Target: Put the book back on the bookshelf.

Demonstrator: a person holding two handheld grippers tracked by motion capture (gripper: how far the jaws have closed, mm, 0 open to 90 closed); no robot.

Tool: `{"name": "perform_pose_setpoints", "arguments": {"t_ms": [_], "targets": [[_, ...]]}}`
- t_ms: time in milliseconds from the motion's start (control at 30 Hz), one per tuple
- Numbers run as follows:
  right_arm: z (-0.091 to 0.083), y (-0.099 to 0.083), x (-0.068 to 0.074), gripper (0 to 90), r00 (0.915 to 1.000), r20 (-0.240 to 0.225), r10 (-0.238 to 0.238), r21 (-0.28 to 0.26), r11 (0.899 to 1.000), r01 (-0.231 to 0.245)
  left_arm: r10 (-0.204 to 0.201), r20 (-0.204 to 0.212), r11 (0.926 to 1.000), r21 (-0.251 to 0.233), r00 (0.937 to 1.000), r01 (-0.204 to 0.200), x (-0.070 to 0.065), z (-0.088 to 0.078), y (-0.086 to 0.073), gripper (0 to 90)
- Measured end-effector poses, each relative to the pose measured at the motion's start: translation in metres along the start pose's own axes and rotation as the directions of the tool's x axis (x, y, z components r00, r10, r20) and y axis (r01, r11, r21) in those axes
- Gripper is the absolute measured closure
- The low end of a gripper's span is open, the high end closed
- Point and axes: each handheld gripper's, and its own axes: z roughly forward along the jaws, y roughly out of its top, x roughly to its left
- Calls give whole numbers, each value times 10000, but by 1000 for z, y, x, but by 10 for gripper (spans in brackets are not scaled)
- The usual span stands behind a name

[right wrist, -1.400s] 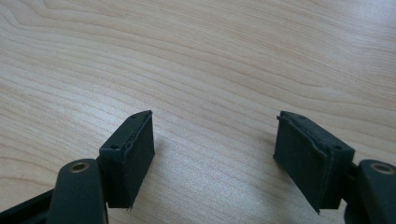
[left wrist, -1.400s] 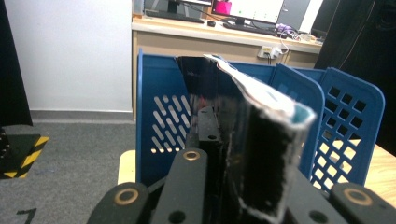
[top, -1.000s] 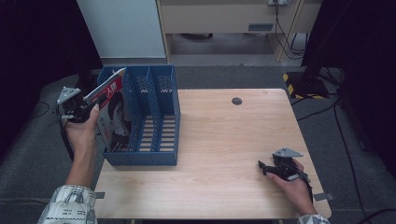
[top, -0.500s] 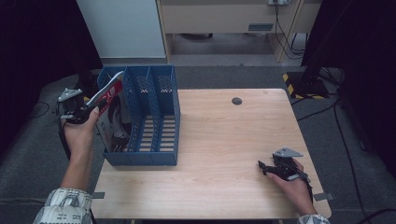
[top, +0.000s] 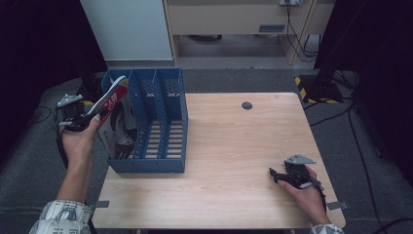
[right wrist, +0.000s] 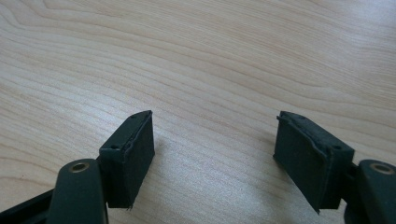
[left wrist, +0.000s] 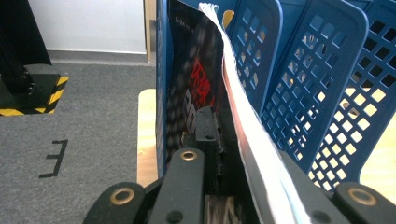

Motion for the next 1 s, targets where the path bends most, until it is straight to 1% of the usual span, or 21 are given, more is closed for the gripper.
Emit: {"name": "perform_pose_setpoints", "arguments": {"t_ms": [167,267,433,467,500,533,633,667,767,1000], "targets": [[0,0,0,285,10000,6,2,-2,10000,-2,21,-106,9999,104,9999,-20,1,-1,1,839],[0,0,0,285,10000,7,2,0,10000,-2,-135,-194,9998,116,9997,137,5,-1,2,839],[0,0,0,285,10000,10,6,-15,10000,-6,-159,-191,9995,283,9997,164,7,0,5,819],[0,0,0,285,10000,2,5,-2,10000,-5,-102,-182,9990,441,9998,110,7,1,8,812],[0,0,0,285,10000,2,5,-2,10000,-5,-102,-182,9990,441,9998,110,7,1,8,805],[0,0,0,285,10000,2,4,-2,10000,-4,-47,-211,9983,588,9998,59,8,2,11,796],[0,0,0,284,10000,-3,-1,-2,10000,1,14,-257,9977,684,9997,3,7,4,15,778],[0,0,0,283,10000,-5,2,-6,10000,-2,92,-295,9968,792,9995,-68,7,5,20,760],[0,0,0,283,10000,-4,5,-17,10000,-5,274,-395,9956,909,9988,-237,6,7,26,738],[0,0,0,281,10000,-15,-2,-21,10000,2,271,-253,9941,1059,9993,-243,7,13,36,724]]}}
